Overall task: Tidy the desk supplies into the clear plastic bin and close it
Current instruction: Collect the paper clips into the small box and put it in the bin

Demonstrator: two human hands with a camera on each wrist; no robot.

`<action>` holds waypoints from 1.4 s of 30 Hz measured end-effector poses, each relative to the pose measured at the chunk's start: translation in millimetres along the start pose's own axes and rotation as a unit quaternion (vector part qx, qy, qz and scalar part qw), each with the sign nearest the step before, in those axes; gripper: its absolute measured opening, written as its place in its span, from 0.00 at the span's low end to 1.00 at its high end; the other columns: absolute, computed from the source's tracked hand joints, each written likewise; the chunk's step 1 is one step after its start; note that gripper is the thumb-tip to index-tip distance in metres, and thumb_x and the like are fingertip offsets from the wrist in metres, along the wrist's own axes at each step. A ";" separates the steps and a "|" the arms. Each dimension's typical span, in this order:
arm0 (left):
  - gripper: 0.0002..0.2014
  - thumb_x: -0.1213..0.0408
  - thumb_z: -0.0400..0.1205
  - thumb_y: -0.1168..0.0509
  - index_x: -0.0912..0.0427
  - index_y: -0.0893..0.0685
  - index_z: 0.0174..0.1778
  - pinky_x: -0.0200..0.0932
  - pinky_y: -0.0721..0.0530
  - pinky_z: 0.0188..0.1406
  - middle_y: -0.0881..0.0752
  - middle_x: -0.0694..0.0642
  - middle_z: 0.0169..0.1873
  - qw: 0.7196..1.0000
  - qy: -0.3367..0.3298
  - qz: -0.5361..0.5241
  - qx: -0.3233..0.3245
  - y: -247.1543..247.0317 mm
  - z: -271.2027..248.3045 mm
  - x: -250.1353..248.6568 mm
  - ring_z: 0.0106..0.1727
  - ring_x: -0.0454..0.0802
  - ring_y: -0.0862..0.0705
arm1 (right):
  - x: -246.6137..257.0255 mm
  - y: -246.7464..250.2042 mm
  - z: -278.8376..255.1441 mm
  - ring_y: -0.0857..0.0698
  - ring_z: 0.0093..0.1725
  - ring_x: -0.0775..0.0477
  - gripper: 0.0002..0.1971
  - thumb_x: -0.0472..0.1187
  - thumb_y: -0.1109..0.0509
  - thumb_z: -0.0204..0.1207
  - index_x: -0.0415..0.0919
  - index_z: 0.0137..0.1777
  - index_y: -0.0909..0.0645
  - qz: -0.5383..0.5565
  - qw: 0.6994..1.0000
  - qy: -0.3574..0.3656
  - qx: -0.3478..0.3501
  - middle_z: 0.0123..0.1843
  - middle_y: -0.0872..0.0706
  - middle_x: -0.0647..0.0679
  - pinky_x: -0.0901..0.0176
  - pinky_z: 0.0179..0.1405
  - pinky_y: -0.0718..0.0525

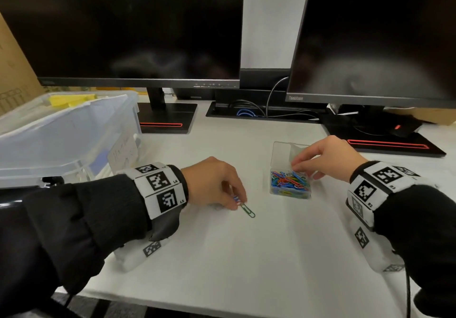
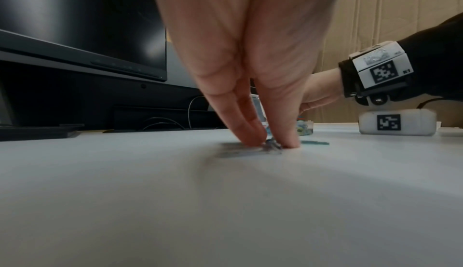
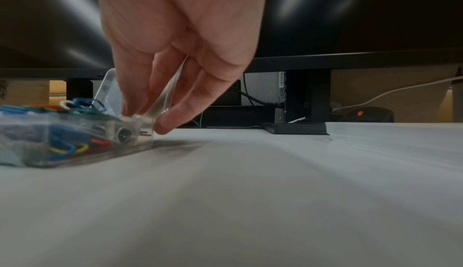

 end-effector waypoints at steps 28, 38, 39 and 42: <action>0.10 0.71 0.78 0.34 0.57 0.09 0.49 0.21 0.23 0.43 0.09 0.55 0.47 0.981 -0.103 -0.032 -0.160 29.7 33.8 -45.2 0.41 0.43 0.16 | 9.4 -7.3 -6.9 0.15 0.25 0.60 0.08 0.30 0.22 0.66 0.36 0.45 0.09 0.034 0.999 0.012 0.031 0.34 0.12 0.45 0.74 0.28 0.14; 0.18 0.63 0.78 0.31 0.55 0.17 0.65 0.36 0.28 0.69 0.18 0.50 0.67 0.987 -0.137 0.055 0.063 -19.4 6.2 -39.0 0.67 0.47 0.21 | 8.5 -6.0 -8.7 0.16 0.20 0.64 0.10 0.26 0.24 0.67 0.31 0.48 0.11 0.059 0.998 -0.007 0.030 0.38 0.12 0.40 0.77 0.25 0.16; 0.16 0.64 0.78 0.30 0.56 0.15 0.63 0.36 0.25 0.66 0.16 0.51 0.64 0.989 -0.132 0.044 0.057 -17.1 4.3 -34.2 0.63 0.47 0.18 | 8.1 -5.9 -9.3 0.16 0.19 0.63 0.10 0.26 0.24 0.67 0.31 0.48 0.11 0.062 0.998 -0.007 0.029 0.39 0.12 0.39 0.77 0.25 0.17; 0.12 0.69 0.76 0.30 0.57 0.11 0.55 0.27 0.21 0.54 0.12 0.53 0.55 0.993 -0.104 0.011 0.046 -10.2 -4.2 -19.9 0.45 0.39 0.16 | 7.9 -7.0 -9.4 0.15 0.20 0.63 0.10 0.26 0.24 0.67 0.31 0.48 0.11 0.061 0.998 -0.012 0.033 0.38 0.12 0.41 0.76 0.25 0.16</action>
Point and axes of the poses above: each hand's wrist, its own z-axis towards the middle knuckle, its own y-axis out of the back of the hand, x = y × z, the point moved 8 cm from there along z, towards the middle knuckle
